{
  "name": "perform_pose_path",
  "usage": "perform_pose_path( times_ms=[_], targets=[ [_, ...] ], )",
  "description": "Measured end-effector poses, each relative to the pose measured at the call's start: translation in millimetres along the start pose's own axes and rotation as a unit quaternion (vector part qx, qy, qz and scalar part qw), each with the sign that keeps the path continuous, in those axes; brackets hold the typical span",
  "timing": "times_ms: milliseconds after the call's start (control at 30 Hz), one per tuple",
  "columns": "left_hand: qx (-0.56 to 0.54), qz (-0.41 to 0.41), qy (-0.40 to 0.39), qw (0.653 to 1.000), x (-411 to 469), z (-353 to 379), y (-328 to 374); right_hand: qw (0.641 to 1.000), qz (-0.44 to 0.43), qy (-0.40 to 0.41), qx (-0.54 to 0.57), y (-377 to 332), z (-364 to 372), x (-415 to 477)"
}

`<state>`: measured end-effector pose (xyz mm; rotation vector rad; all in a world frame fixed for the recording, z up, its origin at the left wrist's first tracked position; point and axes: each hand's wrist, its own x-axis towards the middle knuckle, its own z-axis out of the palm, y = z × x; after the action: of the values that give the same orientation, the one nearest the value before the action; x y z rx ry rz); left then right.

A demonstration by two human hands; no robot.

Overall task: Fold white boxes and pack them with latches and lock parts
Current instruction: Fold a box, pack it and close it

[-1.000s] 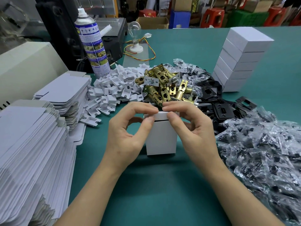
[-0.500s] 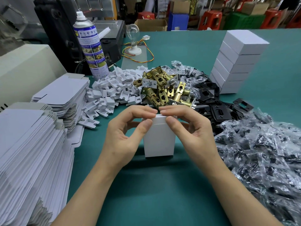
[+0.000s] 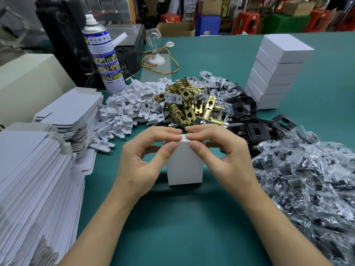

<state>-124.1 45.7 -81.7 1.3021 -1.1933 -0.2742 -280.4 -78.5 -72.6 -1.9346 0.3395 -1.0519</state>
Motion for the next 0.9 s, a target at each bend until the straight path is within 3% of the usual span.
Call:
perform_pose_path(
  times_ms=[433,700,900],
  targets=[
    [0.017,0.009,-0.005,1.000,-0.9,-5.4,-2.1,1.000,-0.021,-0.014,-0.013,5.0,-2.8,1.1],
    [0.009,-0.033,-0.003,0.999,-1.1,-4.2,-4.4,0.999,-0.023,-0.020,-0.014,9.2,-2.9,1.1],
    [0.020,-0.044,-0.011,0.999,-2.0,-4.2,-6.2,1.000,0.018,-0.016,0.009,12.7,-2.3,0.5]
  ],
)
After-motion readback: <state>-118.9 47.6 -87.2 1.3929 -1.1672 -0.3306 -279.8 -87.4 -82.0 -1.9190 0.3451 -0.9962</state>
